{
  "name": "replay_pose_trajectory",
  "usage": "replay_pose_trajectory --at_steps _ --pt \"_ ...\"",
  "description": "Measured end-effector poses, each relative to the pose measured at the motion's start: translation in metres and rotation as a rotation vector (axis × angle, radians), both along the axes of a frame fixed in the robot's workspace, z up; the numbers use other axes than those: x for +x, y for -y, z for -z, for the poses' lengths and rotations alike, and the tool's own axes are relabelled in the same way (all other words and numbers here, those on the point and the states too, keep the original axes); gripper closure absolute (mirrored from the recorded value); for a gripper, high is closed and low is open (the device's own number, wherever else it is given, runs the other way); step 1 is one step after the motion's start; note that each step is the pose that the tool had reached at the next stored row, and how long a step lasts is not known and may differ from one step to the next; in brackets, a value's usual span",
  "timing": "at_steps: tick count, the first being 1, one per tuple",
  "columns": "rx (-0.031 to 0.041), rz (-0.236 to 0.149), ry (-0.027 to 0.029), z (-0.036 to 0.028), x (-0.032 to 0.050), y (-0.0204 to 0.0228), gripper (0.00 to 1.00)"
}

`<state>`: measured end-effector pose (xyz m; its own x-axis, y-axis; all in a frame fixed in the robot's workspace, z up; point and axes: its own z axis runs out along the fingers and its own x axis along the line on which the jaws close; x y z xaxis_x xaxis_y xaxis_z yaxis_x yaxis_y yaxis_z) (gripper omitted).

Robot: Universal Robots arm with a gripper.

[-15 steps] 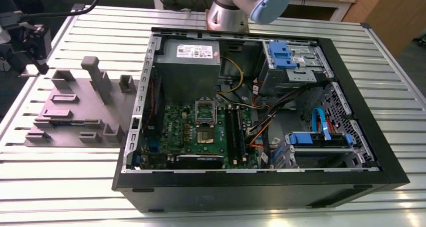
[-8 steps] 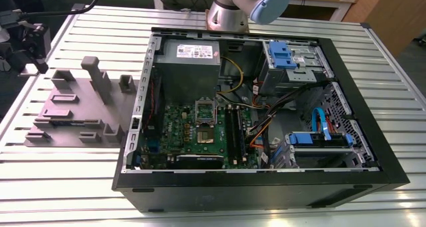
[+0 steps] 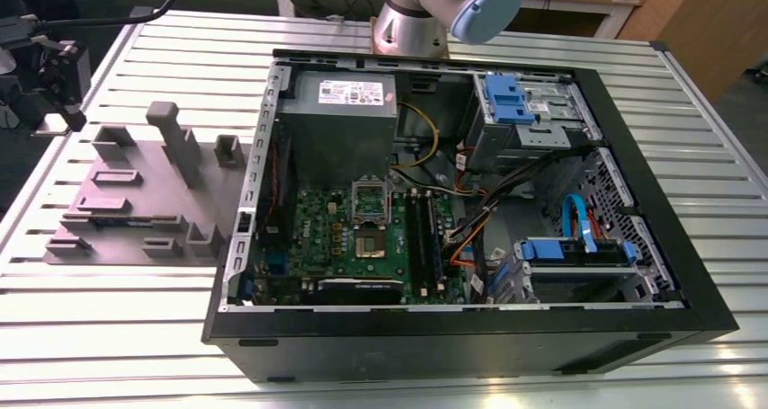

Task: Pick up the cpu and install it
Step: 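Pick up the cpu and move it towards the insertion slot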

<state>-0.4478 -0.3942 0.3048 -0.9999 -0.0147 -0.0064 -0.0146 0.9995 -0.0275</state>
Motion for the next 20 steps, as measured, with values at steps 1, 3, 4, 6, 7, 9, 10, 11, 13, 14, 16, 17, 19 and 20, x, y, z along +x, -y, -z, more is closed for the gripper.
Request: replay_pose_trajectory --at_steps 1,3,4,6,7,9,10,11,13,14,16,17,19,20 --pt "-0.0001 0.000 -0.0001 -0.0005 0.0000 0.0000 0.53" --pt "-0.0001 0.000 -0.0001 -0.0015 0.0000 0.0000 0.53" --pt "0.0000 0.000 0.0000 -0.0020 0.0000 0.0000 0.53" --pt "0.0000 0.000 0.0000 -0.0032 0.0000 0.0000 0.53" --pt "0.0000 0.000 0.0000 -0.0038 0.0000 0.0000 0.53" --pt "0.0001 0.000 0.0003 -0.0046 0.0000 0.0000 0.53" --pt "0.0001 0.000 0.0002 -0.0049 0.0000 0.0000 0.53" --pt "0.0001 0.000 0.0002 -0.0052 0.0000 0.0000 0.53" --pt "0.0000 0.000 0.0001 -0.0056 0.0000 0.0000 0.53" --pt "0.0000 0.000 0.0001 -0.0058 0.0000 0.0000 0.53" --pt "-0.0001 0.000 0.0000 -0.0065 0.0000 0.0000 0.53" --pt "-0.0001 0.000 0.0000 -0.0069 0.0000 0.0000 0.53" --pt "0.0000 0.000 0.0001 -0.0074 0.0000 0.0000 0.53" --pt "0.0000 0.000 0.0001 -0.0078 0.0000 0.0000 0.53"
